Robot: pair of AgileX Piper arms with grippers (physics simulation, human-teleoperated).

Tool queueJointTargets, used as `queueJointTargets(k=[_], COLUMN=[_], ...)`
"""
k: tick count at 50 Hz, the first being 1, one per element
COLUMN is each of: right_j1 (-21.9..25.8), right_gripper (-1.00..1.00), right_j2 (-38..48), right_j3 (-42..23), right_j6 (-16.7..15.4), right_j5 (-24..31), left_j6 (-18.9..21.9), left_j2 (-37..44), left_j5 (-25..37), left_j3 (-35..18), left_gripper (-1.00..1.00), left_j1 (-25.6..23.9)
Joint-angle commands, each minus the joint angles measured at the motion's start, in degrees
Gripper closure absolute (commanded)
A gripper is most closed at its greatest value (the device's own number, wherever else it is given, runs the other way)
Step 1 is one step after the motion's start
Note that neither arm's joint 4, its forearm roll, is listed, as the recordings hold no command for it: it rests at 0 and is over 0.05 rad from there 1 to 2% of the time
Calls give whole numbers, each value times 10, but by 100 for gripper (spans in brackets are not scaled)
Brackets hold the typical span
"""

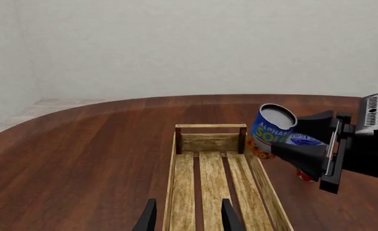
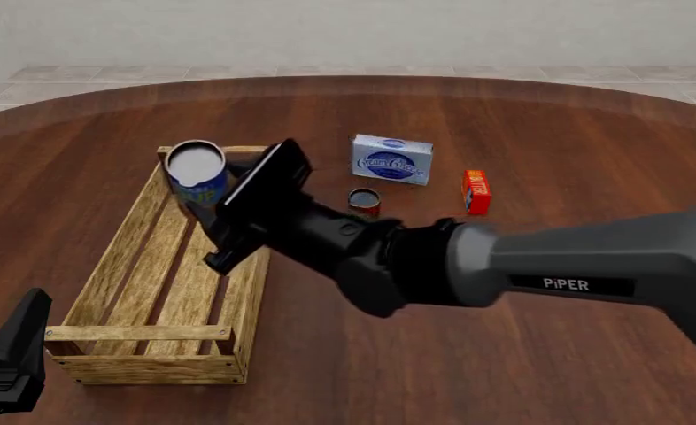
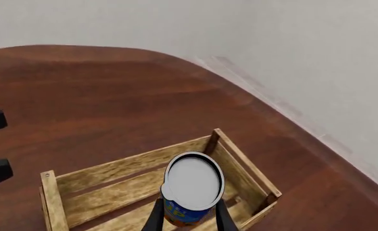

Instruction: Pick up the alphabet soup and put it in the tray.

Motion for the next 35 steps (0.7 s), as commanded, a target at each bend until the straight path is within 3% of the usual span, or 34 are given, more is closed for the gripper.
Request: queueJointTargets(k=[1, 35], right_j1=[7, 3], right_gripper=[100, 100], right_j2=[16, 76], right_j3=[-25, -70], right_j6=[6, -4], right_j5=[5, 14], left_j6=[0, 0], left_j2=[0, 0], left_j5=[0, 0], left_j3=[0, 0], left_gripper=[-100, -100], left_j1=[0, 0])
